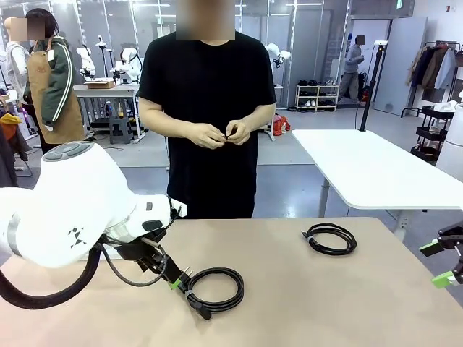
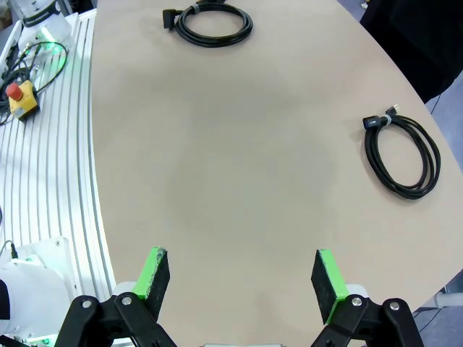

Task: Organize and store the cables.
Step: Place the Power Cable into the Organizing box.

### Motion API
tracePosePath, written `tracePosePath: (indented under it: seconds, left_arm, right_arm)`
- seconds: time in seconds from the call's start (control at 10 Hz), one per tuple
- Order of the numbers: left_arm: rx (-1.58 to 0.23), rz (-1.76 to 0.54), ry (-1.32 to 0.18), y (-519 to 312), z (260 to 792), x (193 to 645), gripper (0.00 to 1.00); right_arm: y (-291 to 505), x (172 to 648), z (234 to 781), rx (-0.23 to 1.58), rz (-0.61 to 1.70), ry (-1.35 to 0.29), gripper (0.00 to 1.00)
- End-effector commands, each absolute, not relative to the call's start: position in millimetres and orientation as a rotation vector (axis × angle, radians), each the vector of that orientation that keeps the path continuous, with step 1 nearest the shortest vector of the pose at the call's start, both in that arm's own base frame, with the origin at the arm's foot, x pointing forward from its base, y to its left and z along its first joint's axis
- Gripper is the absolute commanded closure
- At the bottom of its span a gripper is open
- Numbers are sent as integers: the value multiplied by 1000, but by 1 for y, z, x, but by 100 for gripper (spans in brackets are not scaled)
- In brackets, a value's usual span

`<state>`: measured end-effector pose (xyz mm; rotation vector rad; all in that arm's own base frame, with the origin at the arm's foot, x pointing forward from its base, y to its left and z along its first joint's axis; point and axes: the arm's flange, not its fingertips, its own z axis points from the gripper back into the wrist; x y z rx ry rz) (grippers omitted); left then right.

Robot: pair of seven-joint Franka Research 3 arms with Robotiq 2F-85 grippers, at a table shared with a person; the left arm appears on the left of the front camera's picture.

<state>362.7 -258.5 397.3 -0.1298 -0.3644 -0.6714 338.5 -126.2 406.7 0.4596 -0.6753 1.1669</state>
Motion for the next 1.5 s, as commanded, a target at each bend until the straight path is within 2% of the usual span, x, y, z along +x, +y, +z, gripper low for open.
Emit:
tracePosePath:
  seconds: [0.0, 0.1, 0.2, 0.3, 0.4, 0.5, 0.7, 1.0, 1.2, 1.4]
  left_arm:
    - [-129, -671, -364, -258, 397, 363, 0]
    - [132, -585, -247, -292, 384, 357, 0]
    - [125, -555, -230, -317, 387, 354, 0]
    - [20, -552, -225, -328, 392, 356, 0]
    - [55, -465, -177, -332, 387, 360, 0]
    - [5, -362, -161, -334, 381, 368, 0]
    - [42, -104, -130, -334, 364, 378, 0]
    - [-63, 281, -158, -322, 342, 387, 0]
    - [-129, 372, -190, -315, 335, 388, 0]
    - [-92, 423, -225, -322, 327, 389, 0]
  right_arm:
    - [-126, 341, 407, 466, 1168, -686, 0]
    - [-126, 341, 407, 466, 1168, -686, 0]
    - [-126, 341, 407, 466, 1168, -686, 0]
    - [-126, 341, 407, 466, 1168, -686, 0]
    - [-126, 341, 407, 466, 1168, -686, 0]
    - [-126, 341, 407, 466, 1168, -686, 0]
    - [-126, 341, 407, 466, 1168, -686, 0]
    - [-126, 341, 407, 466, 1168, -686, 0]
    - [-126, 341, 407, 466, 1168, -686, 0]
    - [-126, 341, 407, 466, 1168, -686, 0]
